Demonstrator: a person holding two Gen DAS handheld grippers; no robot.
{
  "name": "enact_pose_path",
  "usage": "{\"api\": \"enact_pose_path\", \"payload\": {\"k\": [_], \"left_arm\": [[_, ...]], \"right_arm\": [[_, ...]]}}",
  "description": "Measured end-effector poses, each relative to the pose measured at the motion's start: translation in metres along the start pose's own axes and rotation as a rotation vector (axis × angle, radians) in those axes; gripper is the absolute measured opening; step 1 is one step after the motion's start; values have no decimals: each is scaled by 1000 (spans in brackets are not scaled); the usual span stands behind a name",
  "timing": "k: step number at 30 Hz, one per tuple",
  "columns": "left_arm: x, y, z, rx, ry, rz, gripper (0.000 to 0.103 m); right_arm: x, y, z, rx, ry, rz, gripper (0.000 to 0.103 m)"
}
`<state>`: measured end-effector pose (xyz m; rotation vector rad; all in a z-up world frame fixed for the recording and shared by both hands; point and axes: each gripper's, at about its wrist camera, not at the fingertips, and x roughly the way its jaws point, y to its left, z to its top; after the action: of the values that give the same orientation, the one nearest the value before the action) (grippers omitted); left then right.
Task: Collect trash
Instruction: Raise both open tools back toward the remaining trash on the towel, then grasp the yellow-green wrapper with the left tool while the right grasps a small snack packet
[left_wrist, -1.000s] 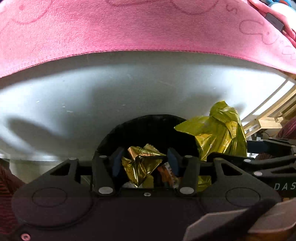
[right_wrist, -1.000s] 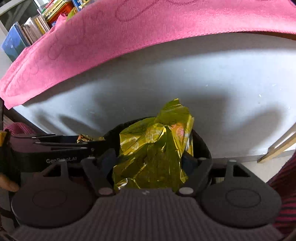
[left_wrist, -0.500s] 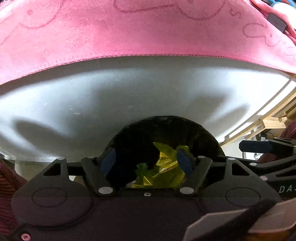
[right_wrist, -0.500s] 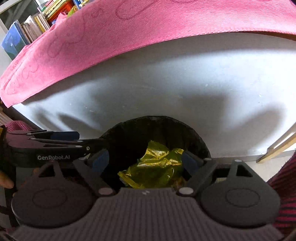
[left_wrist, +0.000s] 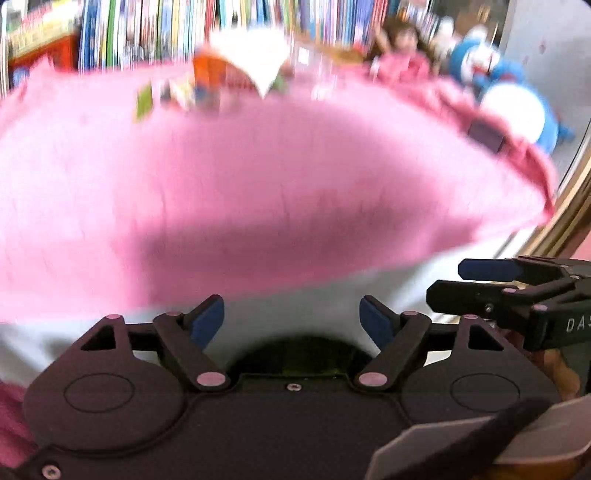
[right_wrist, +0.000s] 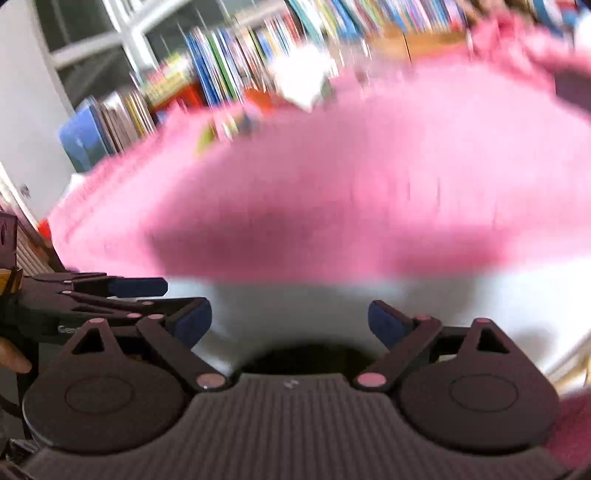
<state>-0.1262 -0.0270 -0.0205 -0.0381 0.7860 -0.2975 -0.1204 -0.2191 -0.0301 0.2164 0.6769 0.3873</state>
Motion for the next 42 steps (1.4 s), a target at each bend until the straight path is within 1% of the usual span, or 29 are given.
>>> {"api": "enact_pose_path", "payload": {"k": [2, 4, 8, 11, 13, 14, 16, 21, 24, 25, 26, 27, 28, 30, 31, 33, 35, 37, 39, 40, 41, 42], "left_arm": [[-11, 4, 18, 6, -64, -1, 84], [-19, 11, 37, 10, -117, 17, 85], [-15, 26, 70, 1, -199, 119, 85], [2, 46, 92, -23, -240, 199, 82], [13, 61, 102, -43, -247, 240, 71], [20, 69, 109, -61, -242, 260, 69], [35, 87, 120, -96, -237, 269, 60], [81, 124, 150, -203, -207, 254, 49], [107, 136, 161, -235, -194, 262, 47], [116, 141, 164, -245, -187, 262, 39], [124, 146, 167, -259, -170, 262, 29], [132, 149, 169, -273, -143, 263, 0], [136, 153, 171, -290, -127, 260, 0], [131, 156, 168, -315, -147, 242, 0], [127, 156, 167, -305, -161, 233, 0], [118, 154, 164, -270, -193, 247, 0], [110, 152, 161, -245, -205, 255, 0], [103, 153, 158, -254, -208, 247, 0], [98, 155, 155, -272, -217, 242, 0], [96, 155, 153, -273, -218, 239, 0], [94, 155, 151, -275, -220, 238, 0], [91, 154, 148, -276, -223, 236, 0]], "right_arm": [[-3, 1, 16, -32, -52, -11, 98], [-1, 2, 31, -59, -96, -35, 98], [9, 1, 63, -87, -176, -90, 98], [23, 1, 84, -93, -193, -114, 98], [33, 5, 95, -118, -198, -115, 98], [40, 8, 99, -139, -192, -117, 98], [57, 15, 105, -184, -177, -120, 98], [95, 37, 114, -255, -126, -82, 98], [117, 52, 121, -313, -106, -67, 98], [125, 56, 123, -326, -99, -63, 98], [133, 59, 126, -337, -93, -59, 98], [142, 63, 128, -351, -84, -54, 98], [151, 65, 131, -366, -74, -51, 98], [170, 71, 135, -382, -59, -57, 99], [178, 73, 137, -383, -49, -54, 99], [193, 75, 141, -377, -33, -45, 99], [207, 79, 144, -371, -13, -41, 100], [218, 81, 148, -363, 11, -41, 100], [224, 83, 151, -357, 21, -23, 99], [225, 84, 152, -353, 28, -20, 96], [226, 85, 152, -350, 40, -19, 87], [227, 86, 152, -348, 49, -21, 75]]}}
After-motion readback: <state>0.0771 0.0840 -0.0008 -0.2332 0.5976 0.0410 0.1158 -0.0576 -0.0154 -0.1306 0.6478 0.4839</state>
